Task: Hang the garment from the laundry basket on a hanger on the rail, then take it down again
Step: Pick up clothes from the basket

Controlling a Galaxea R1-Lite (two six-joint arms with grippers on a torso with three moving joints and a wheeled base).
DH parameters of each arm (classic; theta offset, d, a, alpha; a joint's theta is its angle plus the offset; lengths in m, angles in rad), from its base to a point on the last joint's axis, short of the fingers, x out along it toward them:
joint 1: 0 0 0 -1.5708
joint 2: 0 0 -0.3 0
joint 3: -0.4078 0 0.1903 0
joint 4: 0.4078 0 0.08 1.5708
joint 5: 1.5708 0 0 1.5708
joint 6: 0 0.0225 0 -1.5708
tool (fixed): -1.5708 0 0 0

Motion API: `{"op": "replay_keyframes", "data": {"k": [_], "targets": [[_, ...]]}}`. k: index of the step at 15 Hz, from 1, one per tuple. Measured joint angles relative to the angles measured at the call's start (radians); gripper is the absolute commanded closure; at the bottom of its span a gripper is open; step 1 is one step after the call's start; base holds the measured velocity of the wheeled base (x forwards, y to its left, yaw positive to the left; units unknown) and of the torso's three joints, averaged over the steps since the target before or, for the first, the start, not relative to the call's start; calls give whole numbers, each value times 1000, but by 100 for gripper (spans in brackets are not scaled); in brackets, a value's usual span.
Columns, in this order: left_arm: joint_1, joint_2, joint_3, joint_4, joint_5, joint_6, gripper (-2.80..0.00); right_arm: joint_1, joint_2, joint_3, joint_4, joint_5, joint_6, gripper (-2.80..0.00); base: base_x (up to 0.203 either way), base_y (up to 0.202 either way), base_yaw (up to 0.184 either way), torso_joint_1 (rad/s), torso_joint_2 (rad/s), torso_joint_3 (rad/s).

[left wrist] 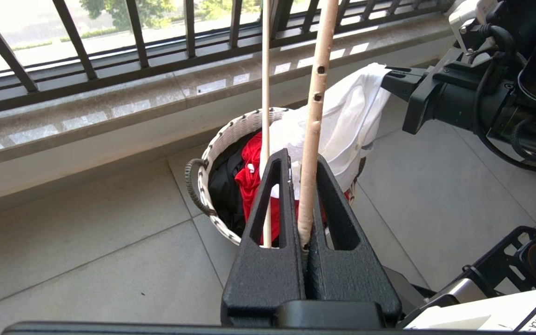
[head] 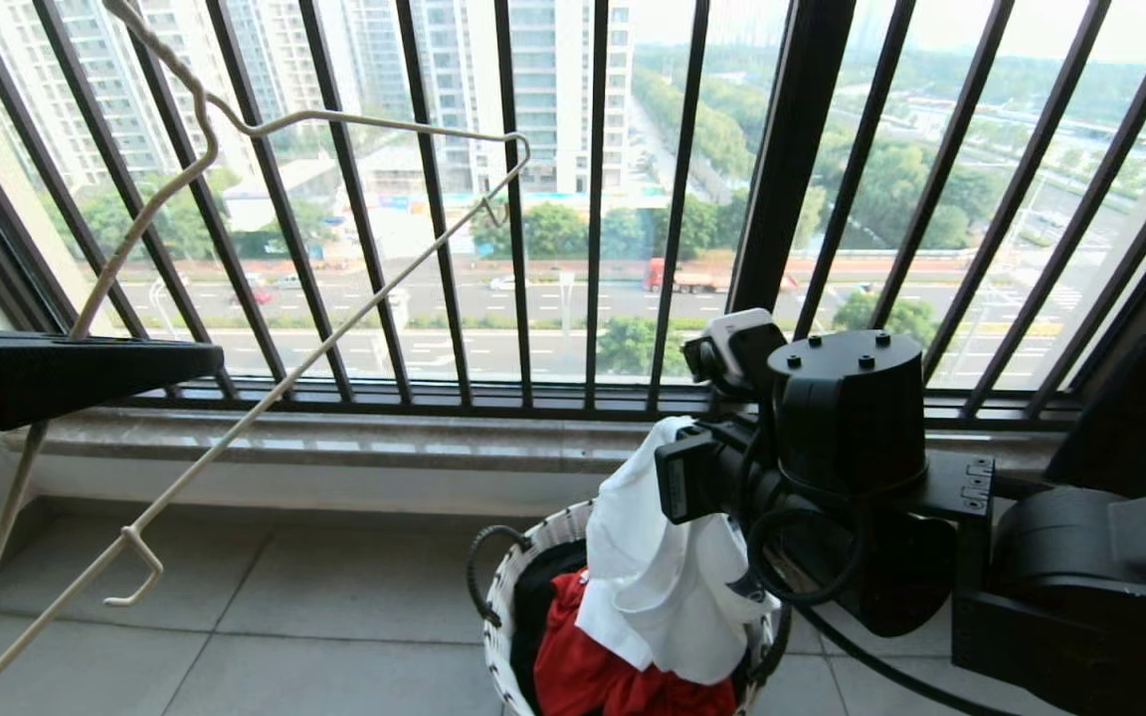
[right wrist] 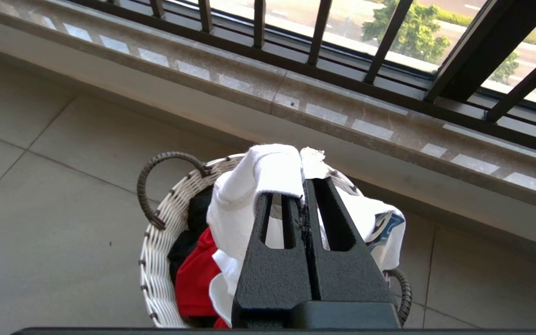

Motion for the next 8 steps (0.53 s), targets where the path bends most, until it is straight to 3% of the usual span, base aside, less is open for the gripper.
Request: {"op": "replay_keyframes", "data": {"k": [8], "targets": [[0, -2, 3, 0, 0, 0, 0, 0, 6, 0, 0, -3, 0, 0, 0, 0, 0, 2, -2, 180]]}}
